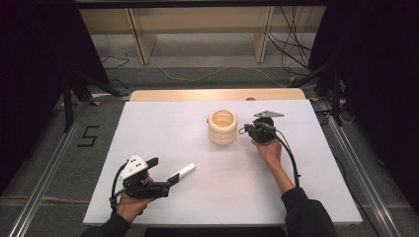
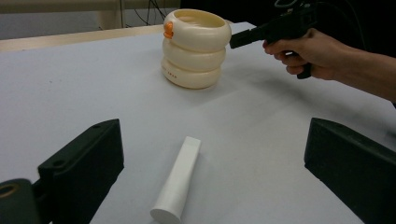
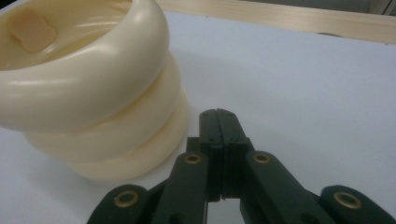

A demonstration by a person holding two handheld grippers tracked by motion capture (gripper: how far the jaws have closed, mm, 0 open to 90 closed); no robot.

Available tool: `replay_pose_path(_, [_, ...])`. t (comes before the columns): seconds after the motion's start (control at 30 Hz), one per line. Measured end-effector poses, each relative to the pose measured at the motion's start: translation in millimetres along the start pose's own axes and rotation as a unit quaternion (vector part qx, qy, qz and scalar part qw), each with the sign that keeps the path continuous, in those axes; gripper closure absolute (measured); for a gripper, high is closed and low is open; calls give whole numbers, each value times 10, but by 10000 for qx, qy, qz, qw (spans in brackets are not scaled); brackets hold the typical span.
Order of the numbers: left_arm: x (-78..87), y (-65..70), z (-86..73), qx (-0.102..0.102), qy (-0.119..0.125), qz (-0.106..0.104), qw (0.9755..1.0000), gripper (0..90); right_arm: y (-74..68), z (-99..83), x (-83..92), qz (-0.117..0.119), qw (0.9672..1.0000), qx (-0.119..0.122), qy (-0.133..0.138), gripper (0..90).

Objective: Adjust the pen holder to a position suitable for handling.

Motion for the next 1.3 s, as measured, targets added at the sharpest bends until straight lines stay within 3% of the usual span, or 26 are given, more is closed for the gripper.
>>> replay_pose_path(0.23, [-14,-56,5,29,-64,95,9999,41,0,-56,266,79,9997,111,208,852])
replay_pose_path(0.67, [-41,-73,-9,20,-230,145,9996,41,-264,-92,653,621,9960,379,515,634])
replay_pose_path(0.87, [-32,-85,-4,46,-223,156,9996,41,-426,-83,744,949,9920,602,580,541])
replay_pose_path(1.3, [-32,-97,-4,47,-261,165,9995,41,-667,-42,783,1205,9865,961,546,424])
Point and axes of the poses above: each handheld gripper's, and its own axes: x roughly backward along the jaws, z roughly out of its top, y roughly to its right, the point moved 6 cm from there along -x, roughly forward along the jaws, and after that the axes turned 10 degrees about x, right-handed, at the moved point
